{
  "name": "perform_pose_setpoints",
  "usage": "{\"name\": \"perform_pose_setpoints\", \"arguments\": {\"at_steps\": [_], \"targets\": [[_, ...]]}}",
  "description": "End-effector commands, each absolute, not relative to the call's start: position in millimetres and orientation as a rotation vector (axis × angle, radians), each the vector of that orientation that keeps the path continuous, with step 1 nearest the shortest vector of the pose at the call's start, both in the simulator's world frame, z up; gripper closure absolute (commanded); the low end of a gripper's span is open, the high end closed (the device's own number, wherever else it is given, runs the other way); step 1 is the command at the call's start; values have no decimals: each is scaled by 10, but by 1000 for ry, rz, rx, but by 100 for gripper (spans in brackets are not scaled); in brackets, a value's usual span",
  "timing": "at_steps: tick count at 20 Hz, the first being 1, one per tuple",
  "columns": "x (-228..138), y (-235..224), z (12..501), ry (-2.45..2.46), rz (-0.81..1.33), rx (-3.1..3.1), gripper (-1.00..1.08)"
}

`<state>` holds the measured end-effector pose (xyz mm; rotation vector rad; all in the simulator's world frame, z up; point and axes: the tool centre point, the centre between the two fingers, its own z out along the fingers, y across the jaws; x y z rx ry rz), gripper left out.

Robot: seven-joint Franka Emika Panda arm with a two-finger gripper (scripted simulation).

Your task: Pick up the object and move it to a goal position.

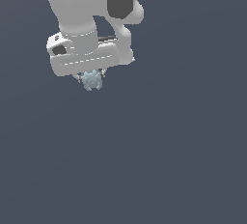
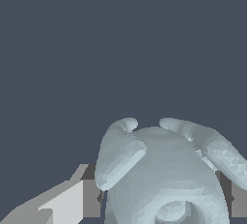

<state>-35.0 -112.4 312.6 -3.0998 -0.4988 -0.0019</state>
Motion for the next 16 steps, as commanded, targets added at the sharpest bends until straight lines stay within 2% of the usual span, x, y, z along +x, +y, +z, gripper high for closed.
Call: {"name": "perform_pose_setpoints", "arguments": {"at_steps": [1, 9, 16], "targets": [[-452, -1278, 3386, -499, -1, -3099, 108], [-691, -1702, 4079, -499, -1, -3100, 108], [-785, -1906, 4403, -499, 0, -3101, 108]]}}
